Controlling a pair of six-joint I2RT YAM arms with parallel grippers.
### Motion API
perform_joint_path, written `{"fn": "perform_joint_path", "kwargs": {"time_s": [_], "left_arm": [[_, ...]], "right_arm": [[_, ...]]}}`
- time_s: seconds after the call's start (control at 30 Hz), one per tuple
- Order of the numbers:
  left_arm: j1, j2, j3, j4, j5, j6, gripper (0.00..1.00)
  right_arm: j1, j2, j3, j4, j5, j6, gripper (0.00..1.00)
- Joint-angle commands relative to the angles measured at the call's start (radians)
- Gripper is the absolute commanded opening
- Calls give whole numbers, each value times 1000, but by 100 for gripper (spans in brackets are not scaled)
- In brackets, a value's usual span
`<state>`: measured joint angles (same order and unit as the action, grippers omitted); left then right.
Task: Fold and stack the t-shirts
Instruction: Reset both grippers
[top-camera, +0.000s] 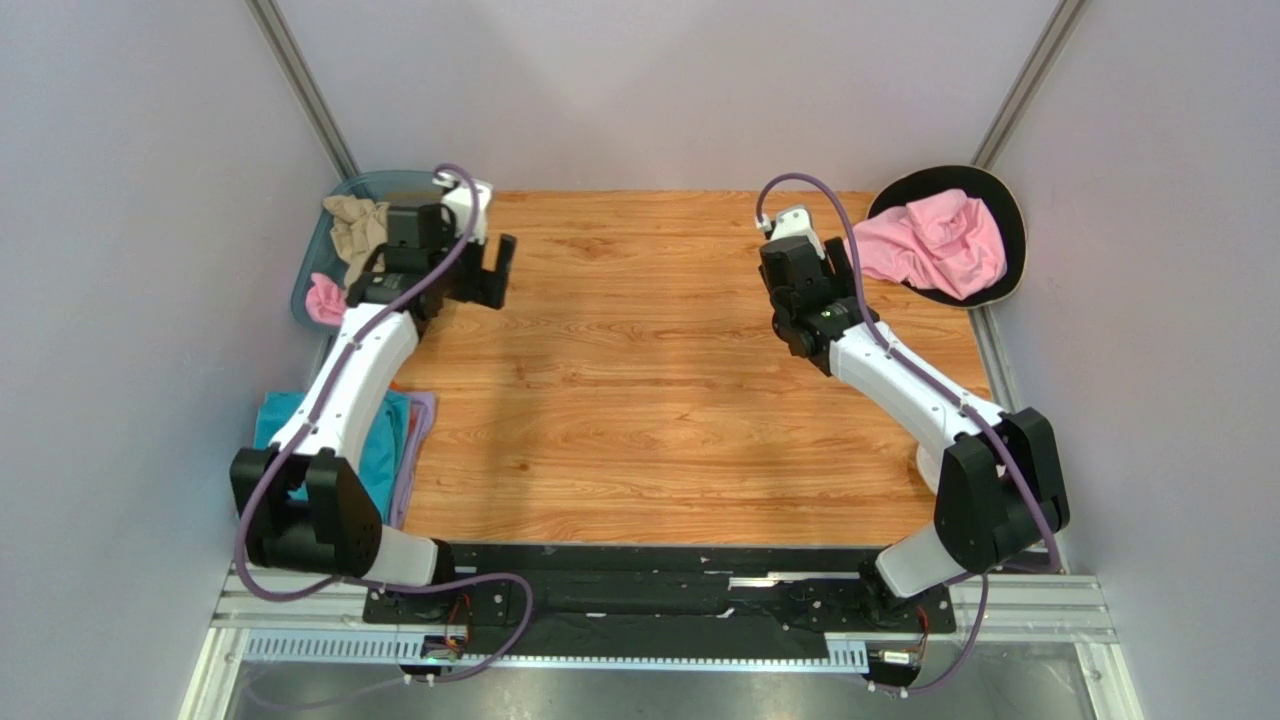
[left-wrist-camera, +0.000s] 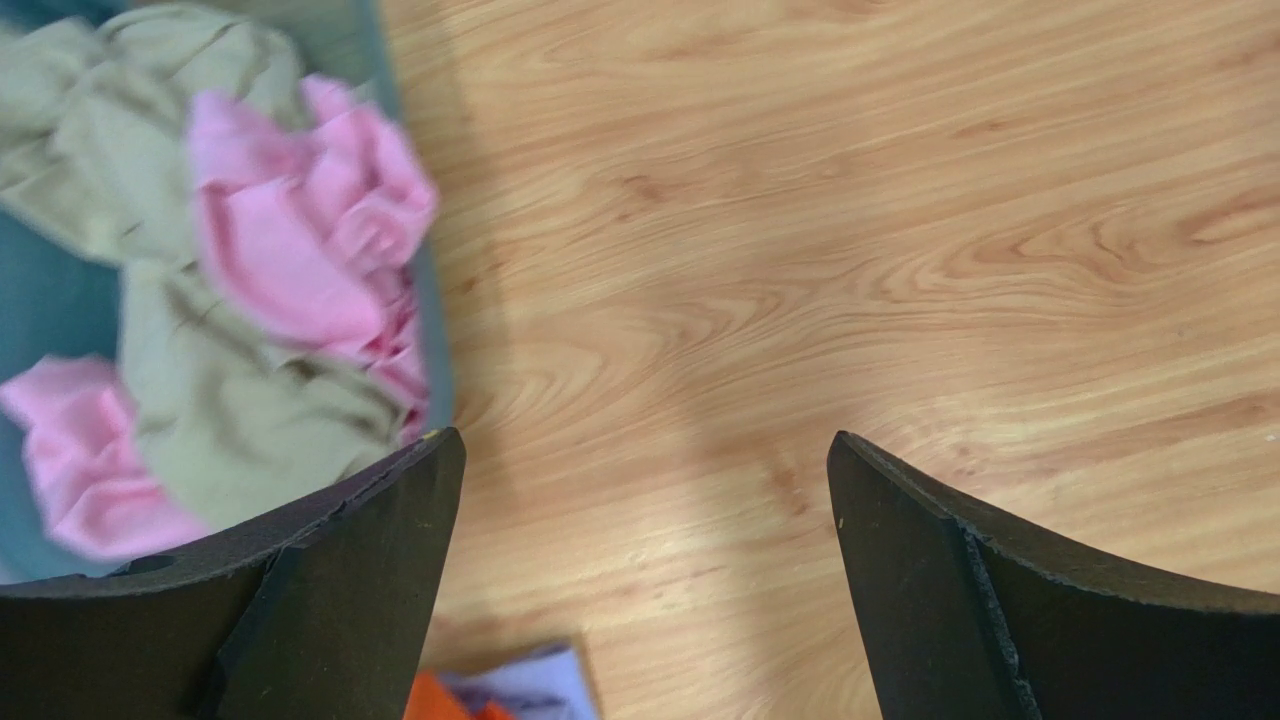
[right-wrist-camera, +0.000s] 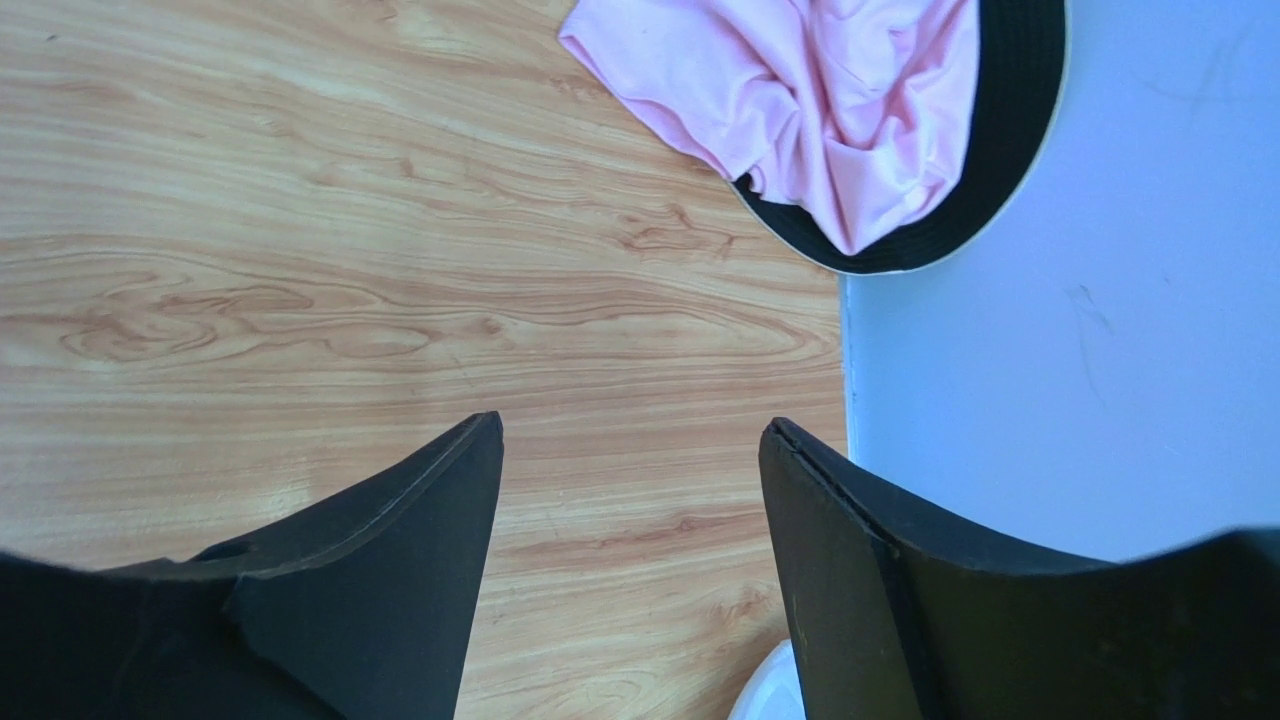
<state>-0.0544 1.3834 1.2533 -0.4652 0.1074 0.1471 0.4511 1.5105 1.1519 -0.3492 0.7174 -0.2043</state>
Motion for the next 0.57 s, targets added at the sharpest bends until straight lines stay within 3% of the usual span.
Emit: {"fn": "perform_joint_path", "kwargs": {"time_s": [0.0,0.53], "left_arm": [[-126,71,35,85,-104,-3,99],[-163,51,-14,123,-149,23,99]], "right_arm": [[4,-62,-17,105,103,29,68],[4,-98,-44,121,80,22,67]]}}
